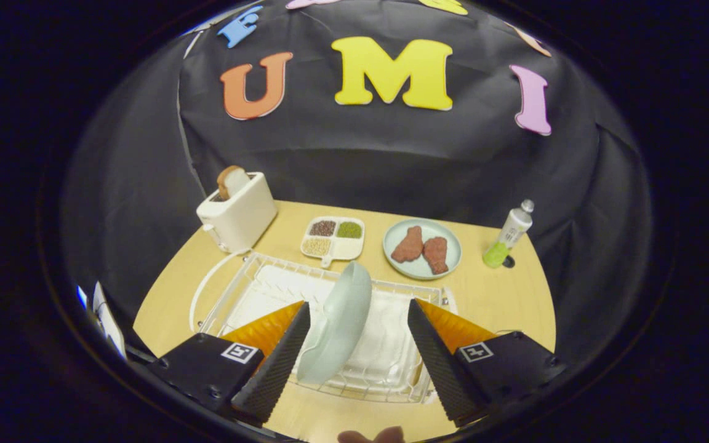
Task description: Take the plate from the dish rack, then take the spoon from the basket and place it into the plate.
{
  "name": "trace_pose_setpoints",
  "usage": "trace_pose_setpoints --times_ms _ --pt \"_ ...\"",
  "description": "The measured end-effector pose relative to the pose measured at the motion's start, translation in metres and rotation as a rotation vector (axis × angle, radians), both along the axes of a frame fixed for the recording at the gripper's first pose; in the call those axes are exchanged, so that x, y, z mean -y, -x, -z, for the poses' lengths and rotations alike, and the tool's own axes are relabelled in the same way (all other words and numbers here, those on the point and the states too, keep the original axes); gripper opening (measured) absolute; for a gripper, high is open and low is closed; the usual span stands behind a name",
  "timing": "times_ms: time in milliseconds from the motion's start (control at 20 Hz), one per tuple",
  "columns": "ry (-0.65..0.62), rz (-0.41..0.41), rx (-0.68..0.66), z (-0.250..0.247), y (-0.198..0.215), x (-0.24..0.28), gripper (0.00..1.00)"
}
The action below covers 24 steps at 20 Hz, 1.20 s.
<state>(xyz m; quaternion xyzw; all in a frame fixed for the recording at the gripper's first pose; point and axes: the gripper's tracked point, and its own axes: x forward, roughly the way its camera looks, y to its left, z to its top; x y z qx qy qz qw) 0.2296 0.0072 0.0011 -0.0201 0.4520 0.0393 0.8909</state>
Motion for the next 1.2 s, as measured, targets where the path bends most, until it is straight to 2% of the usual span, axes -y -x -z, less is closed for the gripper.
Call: trace_pose_setpoints --times_ms 400,450,500,650,700,850,1050,1200 --pt "-0.091 0.082 -0.202 0.063 -0.012 -0.012 0.98" --pt "-0.095 0.089 -0.210 0.067 -0.013 -0.015 0.95" --pt "-0.097 0.093 -0.219 0.069 -0.013 -0.017 0.87" --pt "-0.078 0.113 -0.230 0.072 -0.012 -0.020 0.72" --pt "-0.068 0.120 -0.228 0.071 -0.013 -0.020 0.63" --pt "0.000 0.168 -0.207 0.063 -0.014 -0.012 0.48" --pt "0.100 0.240 -0.190 0.049 -0.012 -0.003 0.40" --pt "0.167 0.236 -0.160 0.038 -0.015 -0.003 0.37"
